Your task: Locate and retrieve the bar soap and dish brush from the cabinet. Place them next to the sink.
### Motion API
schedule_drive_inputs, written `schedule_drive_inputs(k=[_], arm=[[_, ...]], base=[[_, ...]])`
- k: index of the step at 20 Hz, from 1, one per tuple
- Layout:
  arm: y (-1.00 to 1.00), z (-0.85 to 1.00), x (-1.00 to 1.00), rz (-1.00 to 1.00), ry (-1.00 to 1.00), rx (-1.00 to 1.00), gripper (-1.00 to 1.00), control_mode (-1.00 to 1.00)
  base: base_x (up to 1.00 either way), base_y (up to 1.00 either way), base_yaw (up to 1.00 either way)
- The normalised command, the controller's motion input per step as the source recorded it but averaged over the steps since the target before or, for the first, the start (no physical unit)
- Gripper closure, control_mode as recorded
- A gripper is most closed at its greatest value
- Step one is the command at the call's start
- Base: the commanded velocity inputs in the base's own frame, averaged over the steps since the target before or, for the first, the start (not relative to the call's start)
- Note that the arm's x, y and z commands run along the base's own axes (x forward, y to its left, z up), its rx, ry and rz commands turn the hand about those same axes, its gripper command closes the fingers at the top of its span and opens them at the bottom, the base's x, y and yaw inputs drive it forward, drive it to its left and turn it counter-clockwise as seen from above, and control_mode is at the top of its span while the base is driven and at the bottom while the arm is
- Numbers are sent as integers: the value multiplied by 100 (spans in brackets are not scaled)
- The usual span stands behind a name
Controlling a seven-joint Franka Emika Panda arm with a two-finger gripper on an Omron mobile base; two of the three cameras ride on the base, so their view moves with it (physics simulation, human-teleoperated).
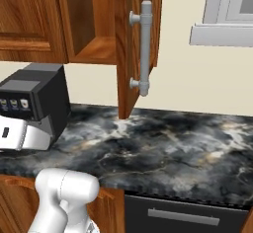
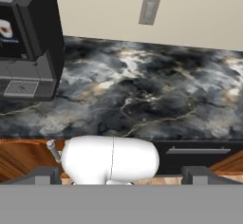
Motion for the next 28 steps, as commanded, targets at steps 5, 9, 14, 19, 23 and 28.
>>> schedule_drive_inputs(k=[5,9,14,19,23,28], arm=[[0,0,0,0,0,0,-100,100],[0,0,0,0,0,0,-100,100],[0,0,0,0,0,0,-100,100],[0,0,0,0,0,0,-100,100],[0,4,5,3,-2,0,-100,-100],[-11,9,33,3,-1,10,-100,-100]], base=[[17,22,0],[37,2,0],[4,1,0],[0,0,0],[0,0,0],[0,0,0]])
